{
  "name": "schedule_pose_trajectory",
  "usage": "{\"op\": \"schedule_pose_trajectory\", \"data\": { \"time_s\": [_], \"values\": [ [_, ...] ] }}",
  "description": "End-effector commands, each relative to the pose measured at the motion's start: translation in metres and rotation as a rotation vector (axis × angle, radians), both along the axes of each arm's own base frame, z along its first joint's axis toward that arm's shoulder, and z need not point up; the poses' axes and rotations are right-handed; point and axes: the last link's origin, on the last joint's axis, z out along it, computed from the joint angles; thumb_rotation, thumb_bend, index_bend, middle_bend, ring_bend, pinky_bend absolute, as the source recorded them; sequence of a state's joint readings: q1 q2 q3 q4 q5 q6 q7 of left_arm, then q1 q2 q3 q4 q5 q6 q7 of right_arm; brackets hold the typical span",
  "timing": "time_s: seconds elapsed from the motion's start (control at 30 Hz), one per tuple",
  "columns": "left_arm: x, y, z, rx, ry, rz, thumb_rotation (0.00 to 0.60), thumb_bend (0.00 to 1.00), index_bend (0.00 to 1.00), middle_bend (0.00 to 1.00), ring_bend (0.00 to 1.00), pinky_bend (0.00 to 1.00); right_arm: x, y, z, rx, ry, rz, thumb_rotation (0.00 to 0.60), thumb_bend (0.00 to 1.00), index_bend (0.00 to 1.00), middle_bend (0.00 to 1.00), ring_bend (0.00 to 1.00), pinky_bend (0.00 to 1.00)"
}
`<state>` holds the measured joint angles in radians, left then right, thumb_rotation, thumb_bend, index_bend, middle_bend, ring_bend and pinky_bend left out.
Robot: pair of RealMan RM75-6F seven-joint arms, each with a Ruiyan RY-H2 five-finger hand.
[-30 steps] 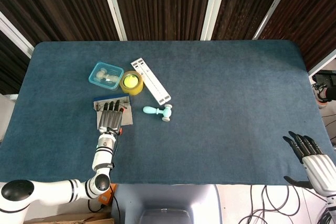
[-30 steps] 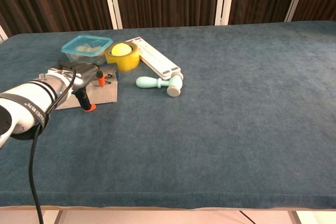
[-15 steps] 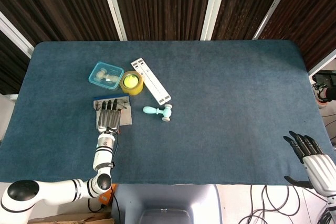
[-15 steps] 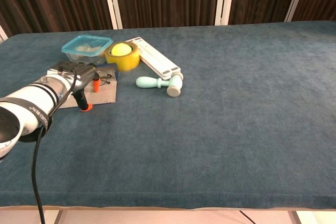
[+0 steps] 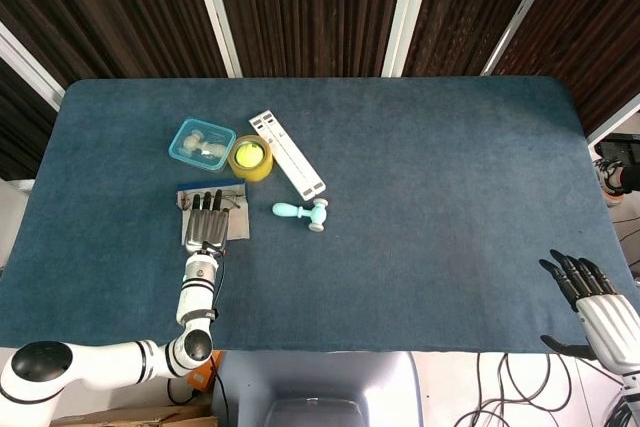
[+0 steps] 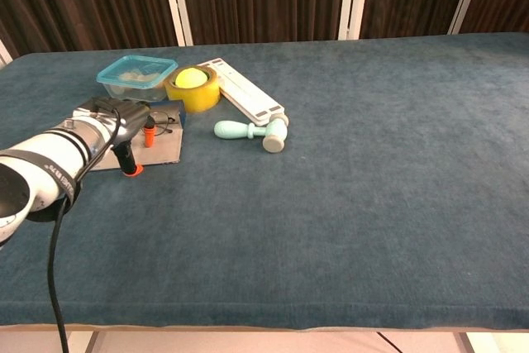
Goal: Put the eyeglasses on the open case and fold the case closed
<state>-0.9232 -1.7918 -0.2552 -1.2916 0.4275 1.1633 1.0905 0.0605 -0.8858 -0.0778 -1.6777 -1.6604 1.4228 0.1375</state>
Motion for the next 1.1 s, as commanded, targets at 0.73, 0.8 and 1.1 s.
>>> {"op": "schedule_pose_trajectory", "data": {
  "time_s": [0.73, 0.8, 1.1],
  "values": [
    [-0.007, 0.014, 0.009, 0.196, 0.003, -0.082, 0.600, 0.43, 0.43, 0.02, 0.00, 0.11, 0.000, 0.000, 0.001, -0.005, -0.007, 0.001, 0.600, 0.25, 0.00, 0.00, 0.00, 0.00],
    [-0.008, 0.015, 0.008, 0.197, 0.002, -0.078, 0.600, 0.43, 0.42, 0.02, 0.00, 0.11, 0.000, 0.000, 0.001, -0.006, -0.007, 0.001, 0.600, 0.25, 0.00, 0.00, 0.00, 0.00],
    [-0.020, 0.024, 0.006, 0.200, 0.005, -0.040, 0.600, 0.43, 0.44, 0.03, 0.00, 0.11, 0.000, -0.001, 0.001, -0.009, -0.004, -0.002, 0.600, 0.25, 0.00, 0.00, 0.00, 0.00]
  ]
}}
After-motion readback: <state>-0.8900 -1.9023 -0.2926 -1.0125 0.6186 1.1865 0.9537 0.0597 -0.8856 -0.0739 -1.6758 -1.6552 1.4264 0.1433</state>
